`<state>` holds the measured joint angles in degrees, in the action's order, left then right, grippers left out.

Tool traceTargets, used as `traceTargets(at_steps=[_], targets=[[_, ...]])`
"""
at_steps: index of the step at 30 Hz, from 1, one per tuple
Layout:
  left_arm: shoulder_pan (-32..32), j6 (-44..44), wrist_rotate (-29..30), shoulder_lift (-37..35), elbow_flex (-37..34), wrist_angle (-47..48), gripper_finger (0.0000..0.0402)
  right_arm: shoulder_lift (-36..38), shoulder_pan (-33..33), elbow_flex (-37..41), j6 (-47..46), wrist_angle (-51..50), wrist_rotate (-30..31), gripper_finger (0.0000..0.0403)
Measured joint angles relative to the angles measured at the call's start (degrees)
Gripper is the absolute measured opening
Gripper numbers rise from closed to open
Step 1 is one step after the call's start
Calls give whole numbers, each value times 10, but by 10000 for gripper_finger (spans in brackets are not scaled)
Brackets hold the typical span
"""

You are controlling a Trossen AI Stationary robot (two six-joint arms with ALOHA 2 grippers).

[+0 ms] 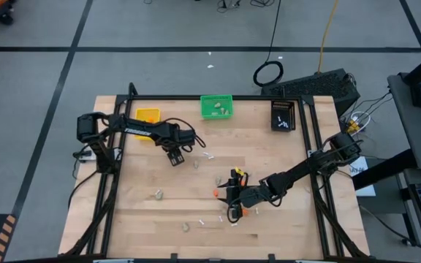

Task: Sort Halloween decoration
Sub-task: Put the white bone toy into the black bin

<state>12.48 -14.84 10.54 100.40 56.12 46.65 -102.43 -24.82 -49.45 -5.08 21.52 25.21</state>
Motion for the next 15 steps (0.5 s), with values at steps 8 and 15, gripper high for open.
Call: traceTargets(at_steps=[8,15], targets=[[-17,-28,-22,0,-1,6,191,0,0,0,0,-7,0,196],[-40,-30,-53,-12,-3,11,191,0,0,0,2,-9,0,196]])
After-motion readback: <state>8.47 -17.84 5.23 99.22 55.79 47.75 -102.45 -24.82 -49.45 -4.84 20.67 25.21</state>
